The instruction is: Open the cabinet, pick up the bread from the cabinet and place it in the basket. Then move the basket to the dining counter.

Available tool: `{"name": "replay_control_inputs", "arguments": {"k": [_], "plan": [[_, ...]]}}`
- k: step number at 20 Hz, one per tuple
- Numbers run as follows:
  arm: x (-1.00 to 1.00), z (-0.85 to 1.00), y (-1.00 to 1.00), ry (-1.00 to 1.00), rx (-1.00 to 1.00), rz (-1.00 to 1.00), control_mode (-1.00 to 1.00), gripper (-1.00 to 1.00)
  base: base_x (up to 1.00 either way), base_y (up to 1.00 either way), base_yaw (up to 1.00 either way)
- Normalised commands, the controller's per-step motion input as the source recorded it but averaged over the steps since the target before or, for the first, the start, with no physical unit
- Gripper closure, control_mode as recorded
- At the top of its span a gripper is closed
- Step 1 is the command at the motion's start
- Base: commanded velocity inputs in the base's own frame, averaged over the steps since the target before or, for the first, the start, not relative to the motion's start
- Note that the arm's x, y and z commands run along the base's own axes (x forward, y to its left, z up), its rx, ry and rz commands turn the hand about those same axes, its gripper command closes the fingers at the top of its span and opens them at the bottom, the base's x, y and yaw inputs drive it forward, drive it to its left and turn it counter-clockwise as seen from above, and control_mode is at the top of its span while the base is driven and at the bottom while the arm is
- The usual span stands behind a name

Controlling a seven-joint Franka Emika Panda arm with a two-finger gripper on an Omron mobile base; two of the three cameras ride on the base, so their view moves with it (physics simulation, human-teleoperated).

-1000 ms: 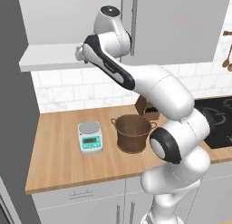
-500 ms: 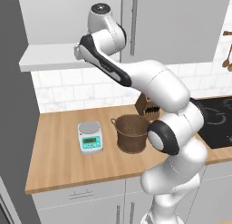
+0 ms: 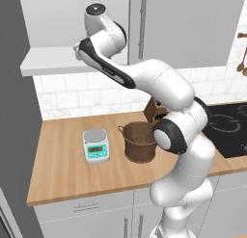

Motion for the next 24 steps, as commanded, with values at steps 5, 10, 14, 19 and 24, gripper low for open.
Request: {"name": "replay_control_inputs", "arguments": {"k": [5,10,14,19,24], "plan": [[0.06,0.0,0.03,0.0,0.0,-0.11,-1.0,-1.0,0.0,0.0,0.0],[0.14,0.0,0.12,0.0,0.0,-0.1,-1.0,-1.0,0.0,0.0,0.0],[0.18,0.0,0.04,0.0,0.0,-0.08,-1.0,-1.0,0.0,0.0,0.0],[0.22,0.0,-0.01,0.0,0.0,-0.03,-1.0,-1.0,0.0,0.0,0.0],[0.17,0.0,-0.07,-0.01,0.0,0.0,-1.0,-1.0,0.0,0.0,0.0]]}}
